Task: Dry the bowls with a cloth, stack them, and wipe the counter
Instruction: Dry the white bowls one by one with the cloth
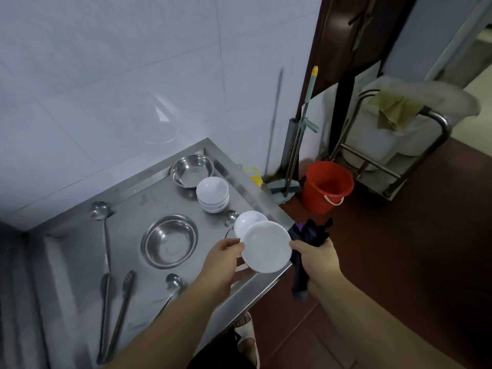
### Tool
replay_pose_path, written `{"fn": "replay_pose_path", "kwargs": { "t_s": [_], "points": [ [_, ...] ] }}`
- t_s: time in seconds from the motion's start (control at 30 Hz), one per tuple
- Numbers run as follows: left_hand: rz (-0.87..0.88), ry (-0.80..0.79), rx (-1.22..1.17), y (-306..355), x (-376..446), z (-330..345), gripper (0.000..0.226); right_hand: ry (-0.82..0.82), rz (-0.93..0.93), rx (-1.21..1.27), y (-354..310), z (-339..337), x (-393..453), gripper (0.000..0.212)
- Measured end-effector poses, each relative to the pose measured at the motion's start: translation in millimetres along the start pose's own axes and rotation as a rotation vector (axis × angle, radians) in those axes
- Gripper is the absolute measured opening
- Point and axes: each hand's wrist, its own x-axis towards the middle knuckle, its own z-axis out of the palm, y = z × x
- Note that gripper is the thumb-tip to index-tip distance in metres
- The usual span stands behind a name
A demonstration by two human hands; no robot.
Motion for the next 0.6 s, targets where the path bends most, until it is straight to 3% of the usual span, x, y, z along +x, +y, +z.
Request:
{"fn": "replay_pose_path", "kwargs": {
  "t_s": [0.33, 0.6],
  "points": [
    [-0.125, 0.024, -0.038, 27.2, 103.7, -0.2, 0.014, 0.058, -0.001, -0.248, -24.9, 59.6, 71.9, 0.069],
    [-0.184, 0.154, -0.085, 15.0, 151.7, 0.5, 0.013, 0.041, 0.009, -0.489, -23.0, 90.6, 121.2, 0.071]
  ]
}}
